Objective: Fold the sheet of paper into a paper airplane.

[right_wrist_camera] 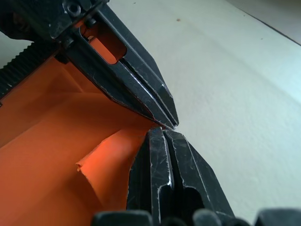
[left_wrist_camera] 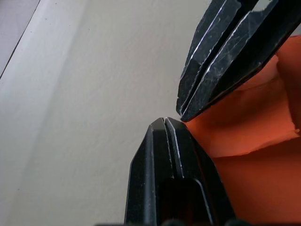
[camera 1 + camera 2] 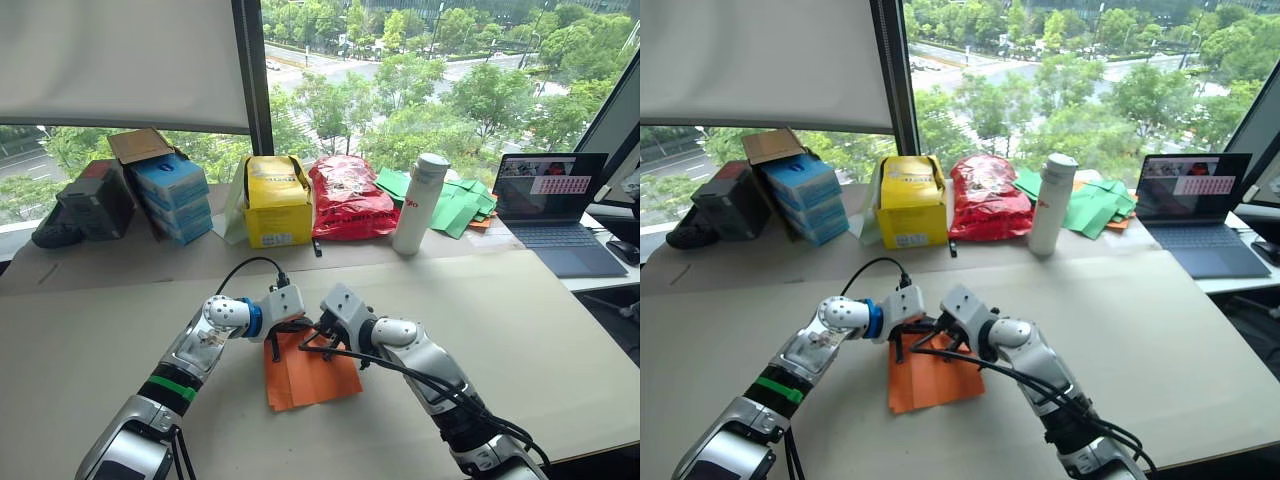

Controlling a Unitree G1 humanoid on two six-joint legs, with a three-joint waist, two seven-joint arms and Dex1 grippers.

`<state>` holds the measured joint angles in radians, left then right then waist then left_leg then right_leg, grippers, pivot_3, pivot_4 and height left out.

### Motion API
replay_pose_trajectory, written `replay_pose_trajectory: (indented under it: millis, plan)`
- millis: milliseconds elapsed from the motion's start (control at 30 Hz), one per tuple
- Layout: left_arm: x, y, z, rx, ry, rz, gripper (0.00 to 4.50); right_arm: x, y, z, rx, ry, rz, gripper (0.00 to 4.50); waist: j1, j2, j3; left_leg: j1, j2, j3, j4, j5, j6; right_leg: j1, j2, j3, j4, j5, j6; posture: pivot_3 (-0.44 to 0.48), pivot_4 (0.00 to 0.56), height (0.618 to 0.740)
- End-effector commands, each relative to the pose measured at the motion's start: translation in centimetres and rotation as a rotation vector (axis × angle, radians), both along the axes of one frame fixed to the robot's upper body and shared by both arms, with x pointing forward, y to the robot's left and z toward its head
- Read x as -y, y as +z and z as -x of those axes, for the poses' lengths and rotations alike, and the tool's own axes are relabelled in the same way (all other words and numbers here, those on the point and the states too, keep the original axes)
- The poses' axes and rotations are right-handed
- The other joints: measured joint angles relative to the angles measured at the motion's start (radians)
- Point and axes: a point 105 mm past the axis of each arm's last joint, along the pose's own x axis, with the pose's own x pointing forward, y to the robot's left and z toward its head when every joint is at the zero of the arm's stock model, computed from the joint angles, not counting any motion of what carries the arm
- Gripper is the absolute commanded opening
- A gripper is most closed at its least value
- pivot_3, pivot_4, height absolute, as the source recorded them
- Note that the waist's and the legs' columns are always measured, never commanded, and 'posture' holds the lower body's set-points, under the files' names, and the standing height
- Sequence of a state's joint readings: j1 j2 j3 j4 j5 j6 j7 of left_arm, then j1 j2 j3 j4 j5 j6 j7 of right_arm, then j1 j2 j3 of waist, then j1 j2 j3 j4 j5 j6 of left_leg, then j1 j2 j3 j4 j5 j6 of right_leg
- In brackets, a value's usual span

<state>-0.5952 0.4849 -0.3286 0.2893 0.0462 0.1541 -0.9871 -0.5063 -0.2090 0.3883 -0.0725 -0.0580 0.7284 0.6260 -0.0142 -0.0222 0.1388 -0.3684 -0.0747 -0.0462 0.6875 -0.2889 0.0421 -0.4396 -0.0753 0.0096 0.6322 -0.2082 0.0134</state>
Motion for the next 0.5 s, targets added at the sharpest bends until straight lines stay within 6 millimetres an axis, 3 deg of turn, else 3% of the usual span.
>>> replay_pose_trajectory:
  millis: [33,500]
  plan:
    - [-0.4,-1.1,0.4,-0.035,0.011,-0.028,0.00,-0.5,0.7,-0.2,0.036,0.016,-0.008,0.03,0.000,0.000,0.000,0.000,0.000,0.000,0.000,0.000,0.000,0.000,0.000,0.000,0.000,0.000,0.000,0.000,0.150,0.740]
    - [-0.6,-0.9,0.5,-0.024,0.011,-0.034,0.00,0.9,-3.2,0.8,-0.143,-0.009,0.100,0.03,0.000,0.000,-0.002,0.001,0.000,0.000,0.001,0.000,0.000,0.001,0.000,0.000,0.000,0.000,0.000,0.000,0.150,0.740]
